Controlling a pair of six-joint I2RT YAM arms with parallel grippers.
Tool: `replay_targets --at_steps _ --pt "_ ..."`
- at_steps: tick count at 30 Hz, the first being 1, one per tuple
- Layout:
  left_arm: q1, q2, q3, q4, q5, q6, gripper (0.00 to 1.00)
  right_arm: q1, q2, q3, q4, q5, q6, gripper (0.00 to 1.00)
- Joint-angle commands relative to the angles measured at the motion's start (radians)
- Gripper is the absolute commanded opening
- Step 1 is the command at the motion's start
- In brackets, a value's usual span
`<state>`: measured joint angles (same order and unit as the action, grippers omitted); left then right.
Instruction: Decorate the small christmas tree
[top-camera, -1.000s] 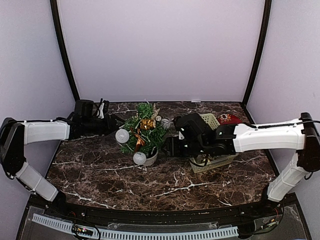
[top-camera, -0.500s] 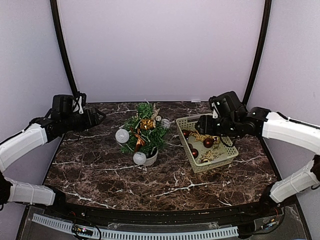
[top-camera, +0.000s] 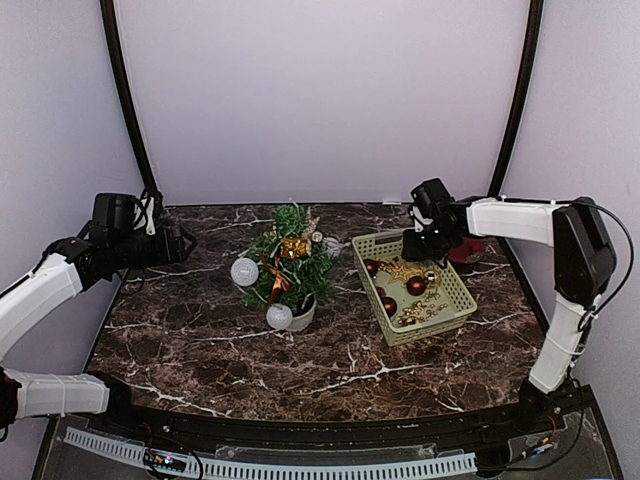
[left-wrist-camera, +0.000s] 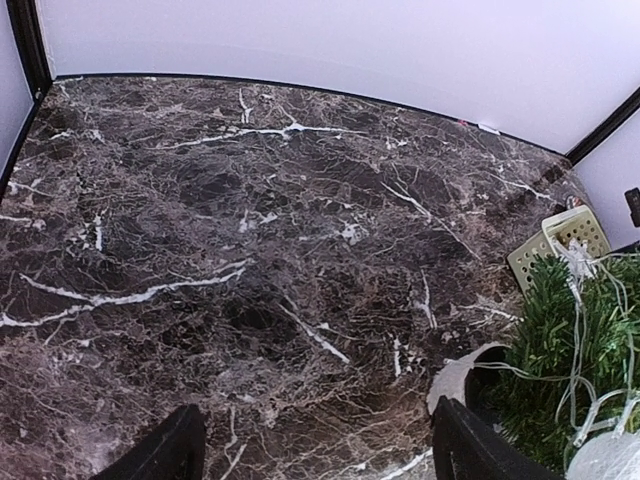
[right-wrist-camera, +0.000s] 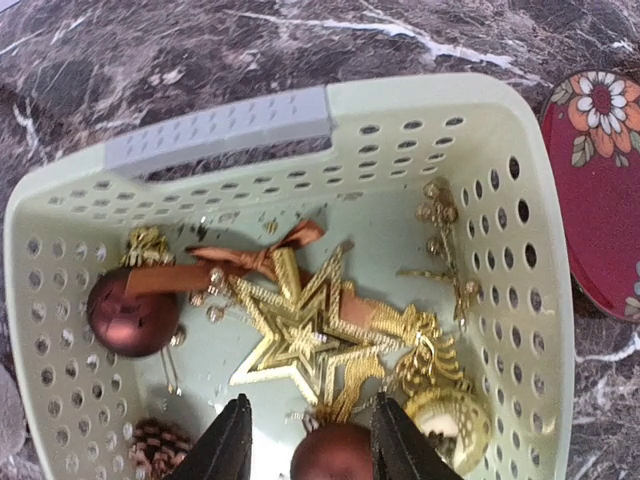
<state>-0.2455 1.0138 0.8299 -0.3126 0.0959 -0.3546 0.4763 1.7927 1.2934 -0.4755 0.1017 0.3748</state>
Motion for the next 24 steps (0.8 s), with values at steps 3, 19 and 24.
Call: replay_targets --at_steps 3,19,24 --pt "0.009 -0.004 0.004 -0.032 -0.065 0.167 0.80 -0.030 0.144 0.145 0.016 -0.031 -0.105 0.39" --pt "0.009 0.067 -0.035 0.055 -0.056 0.238 0.80 -0.061 0.349 0.250 0.125 0.017 0.002 0.30" --pt "0.009 0.071 -0.043 0.066 -0.052 0.241 0.80 -0.061 0.381 0.257 0.133 -0.024 0.019 0.29"
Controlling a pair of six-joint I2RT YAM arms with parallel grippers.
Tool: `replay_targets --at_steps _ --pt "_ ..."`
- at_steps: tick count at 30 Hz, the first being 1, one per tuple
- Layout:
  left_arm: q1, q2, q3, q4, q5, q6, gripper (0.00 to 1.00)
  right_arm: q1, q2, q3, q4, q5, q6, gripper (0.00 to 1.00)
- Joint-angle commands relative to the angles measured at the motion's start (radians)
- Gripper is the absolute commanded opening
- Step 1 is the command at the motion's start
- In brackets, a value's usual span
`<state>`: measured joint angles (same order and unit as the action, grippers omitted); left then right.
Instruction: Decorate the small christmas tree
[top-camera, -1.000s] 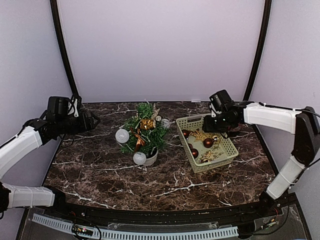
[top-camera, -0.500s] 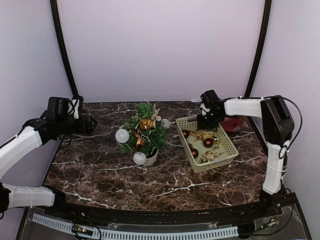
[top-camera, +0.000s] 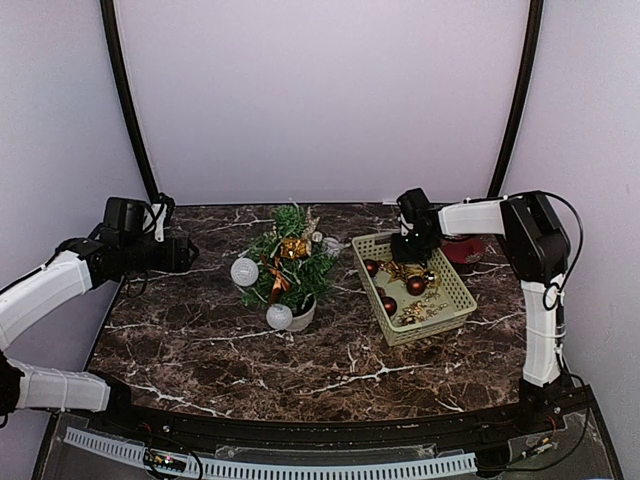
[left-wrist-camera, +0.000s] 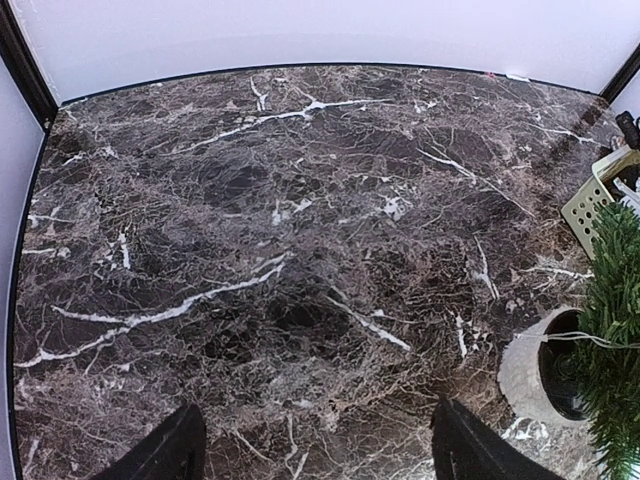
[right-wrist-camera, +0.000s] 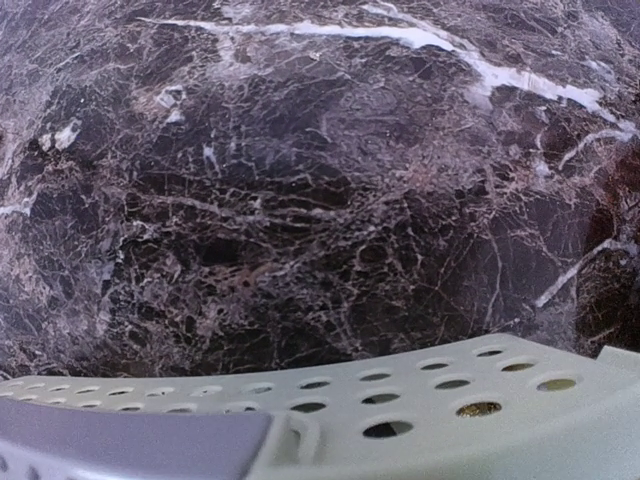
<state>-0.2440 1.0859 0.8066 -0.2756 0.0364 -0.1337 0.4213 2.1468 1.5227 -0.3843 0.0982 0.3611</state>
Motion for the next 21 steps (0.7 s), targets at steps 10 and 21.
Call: replay_targets --at_steps 10,21 --pt "0.008 -0.002 -0.029 0.036 -0.001 0.032 0.80 -0.005 0.018 -0.033 0.117 -0.128 0.037 0.03" --pt "0.009 -0.024 -0.036 0.043 -0.020 0.036 0.80 -0.007 -0.255 -0.254 0.277 -0.060 0.066 0.00"
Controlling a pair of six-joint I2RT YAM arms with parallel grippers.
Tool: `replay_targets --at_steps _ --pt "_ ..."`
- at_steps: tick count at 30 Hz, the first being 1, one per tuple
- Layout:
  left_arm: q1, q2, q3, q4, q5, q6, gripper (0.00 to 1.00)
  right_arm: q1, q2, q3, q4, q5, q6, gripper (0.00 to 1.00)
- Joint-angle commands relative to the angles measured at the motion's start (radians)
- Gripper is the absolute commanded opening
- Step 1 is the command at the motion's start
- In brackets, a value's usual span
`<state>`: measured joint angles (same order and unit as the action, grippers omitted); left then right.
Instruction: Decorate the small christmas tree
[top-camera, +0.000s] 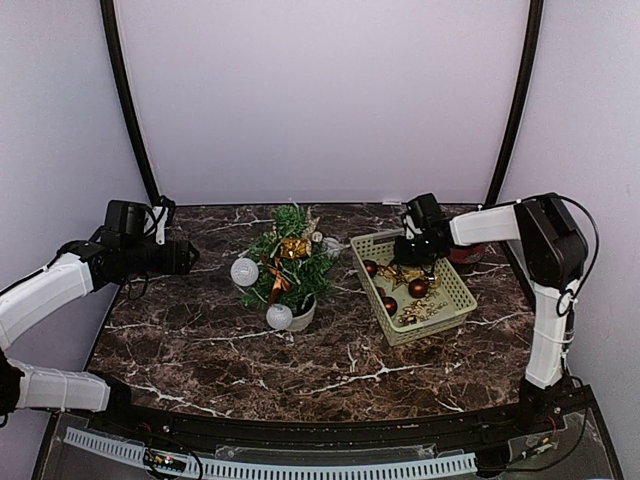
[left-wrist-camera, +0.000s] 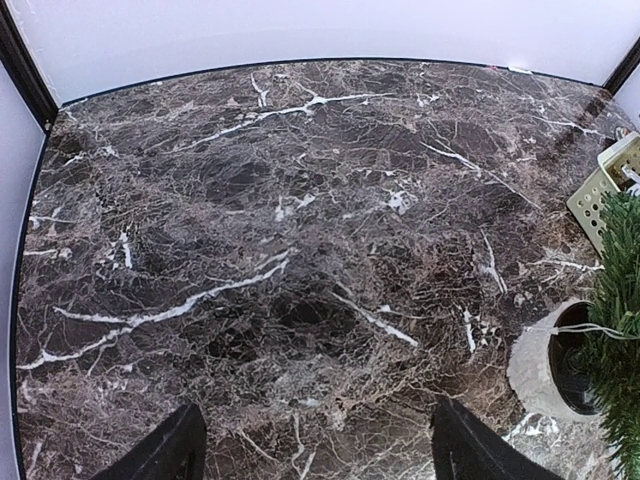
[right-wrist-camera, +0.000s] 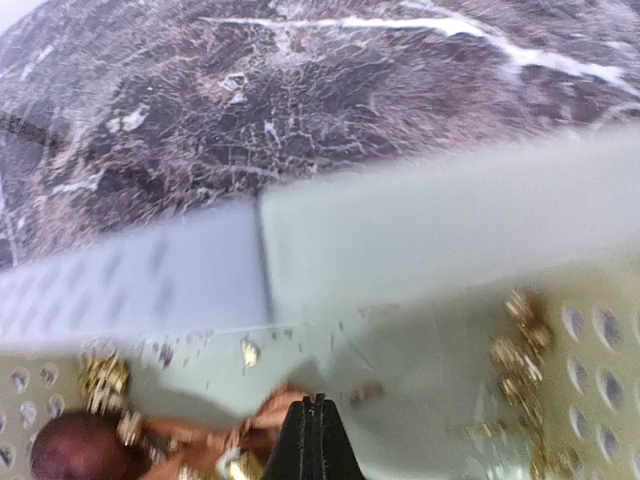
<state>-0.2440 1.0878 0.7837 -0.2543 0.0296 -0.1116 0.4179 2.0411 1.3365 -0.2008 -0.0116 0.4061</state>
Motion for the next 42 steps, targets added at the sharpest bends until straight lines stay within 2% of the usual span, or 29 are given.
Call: replay_targets --at_steps 1,7,12,15,16,24,30,39,42 --pt "0.009 -0.027 -0.014 0.022 -0.014 0.014 0.80 -0.004 -0.175 -0.086 0.098 0.062 0.023 0.00" --pt "0.011 -0.036 -0.014 0.024 -0.007 0.013 0.80 -0.005 -0.267 -0.160 0.105 0.066 0.029 0.00" --pt "0.011 -0.039 -0.012 0.024 0.007 0.011 0.80 -0.002 -0.178 -0.081 0.034 -0.031 0.003 0.00" --pt "0.011 -0.041 -0.012 0.025 0.011 0.009 0.80 0.017 -0.128 -0.043 0.005 -0.022 -0.002 0.20" --pt "0.011 -0.043 -0.013 0.025 0.012 0.010 0.80 0.023 -0.111 -0.028 -0.009 -0.012 -0.004 0.24" --pt "0.011 -0.040 -0.009 0.027 0.026 0.010 0.80 0.083 0.029 0.128 -0.136 0.143 -0.020 0.36" --pt "0.011 -0.041 -0.009 0.027 0.033 0.010 0.80 0.114 0.099 0.205 -0.235 0.277 -0.016 0.36" --pt "0.011 -0.057 -0.012 0.033 0.036 0.010 0.80 0.125 0.149 0.231 -0.283 0.325 0.029 0.35" --pt "0.011 -0.063 -0.014 0.033 0.035 0.010 0.80 0.125 0.170 0.250 -0.307 0.327 0.051 0.32"
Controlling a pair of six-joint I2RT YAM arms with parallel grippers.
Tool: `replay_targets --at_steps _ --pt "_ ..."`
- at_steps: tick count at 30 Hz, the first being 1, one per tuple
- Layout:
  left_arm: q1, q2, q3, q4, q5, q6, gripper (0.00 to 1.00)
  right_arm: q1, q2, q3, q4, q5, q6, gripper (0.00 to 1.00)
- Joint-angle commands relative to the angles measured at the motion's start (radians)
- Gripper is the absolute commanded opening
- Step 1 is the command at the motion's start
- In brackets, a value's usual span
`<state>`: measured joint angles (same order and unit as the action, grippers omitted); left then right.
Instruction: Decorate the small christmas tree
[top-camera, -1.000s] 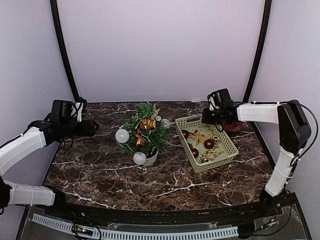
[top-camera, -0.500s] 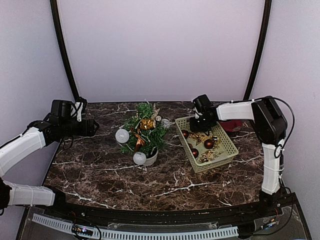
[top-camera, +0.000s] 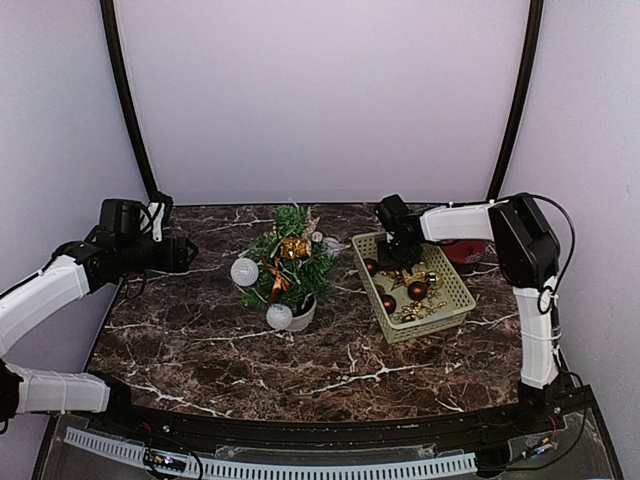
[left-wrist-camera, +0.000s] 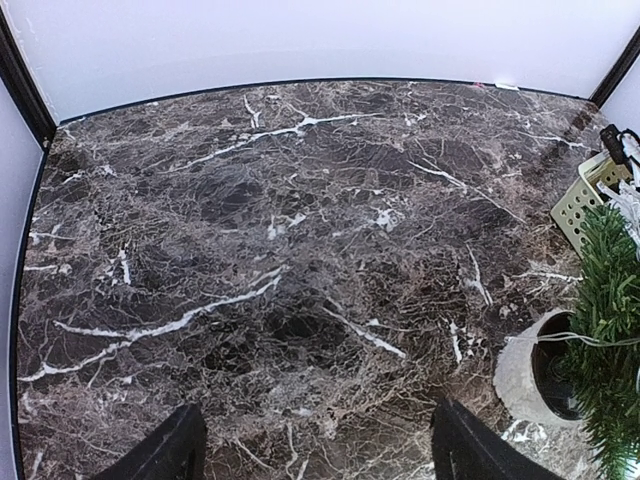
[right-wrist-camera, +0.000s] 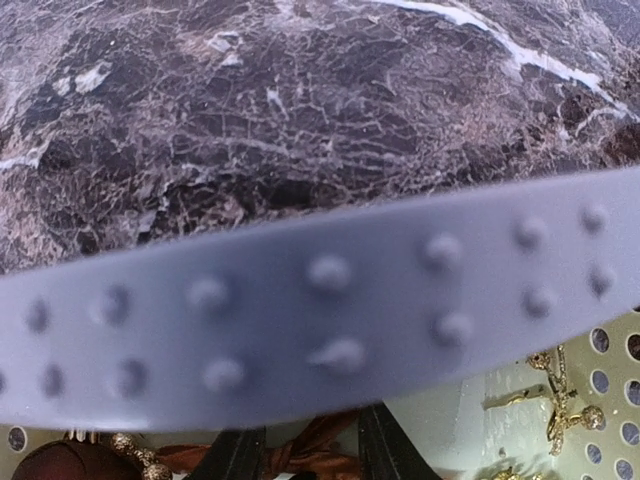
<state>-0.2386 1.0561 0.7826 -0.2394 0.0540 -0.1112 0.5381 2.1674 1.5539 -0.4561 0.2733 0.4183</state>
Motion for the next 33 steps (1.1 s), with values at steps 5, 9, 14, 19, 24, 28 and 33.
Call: replay_targets --at_steps 5,9,14,19,24,28,33 --pt "0.005 -0.044 -0.015 0.021 0.008 0.011 0.80 0.003 0.035 0.012 -0.026 0.028 0.067 0.08" --pt "0.005 -0.048 -0.017 0.022 0.007 0.011 0.80 0.001 0.009 0.019 -0.011 0.038 0.079 0.00" --pt "0.005 -0.052 -0.019 0.022 -0.001 0.013 0.80 -0.004 -0.132 -0.050 0.091 0.004 0.082 0.00" --pt "0.005 -0.064 -0.021 0.019 -0.017 0.017 0.80 -0.015 -0.299 -0.177 0.225 -0.044 0.088 0.00" --pt "0.005 -0.076 -0.028 0.024 -0.021 0.016 0.80 -0.026 -0.408 -0.246 0.255 -0.059 0.083 0.00" --pt "0.005 -0.073 -0.027 0.030 -0.015 0.018 0.80 -0.026 -0.501 -0.302 0.268 -0.080 0.071 0.00" --pt "0.005 -0.067 -0.026 0.032 -0.003 0.017 0.80 -0.018 -0.682 -0.400 0.286 -0.122 0.044 0.00"
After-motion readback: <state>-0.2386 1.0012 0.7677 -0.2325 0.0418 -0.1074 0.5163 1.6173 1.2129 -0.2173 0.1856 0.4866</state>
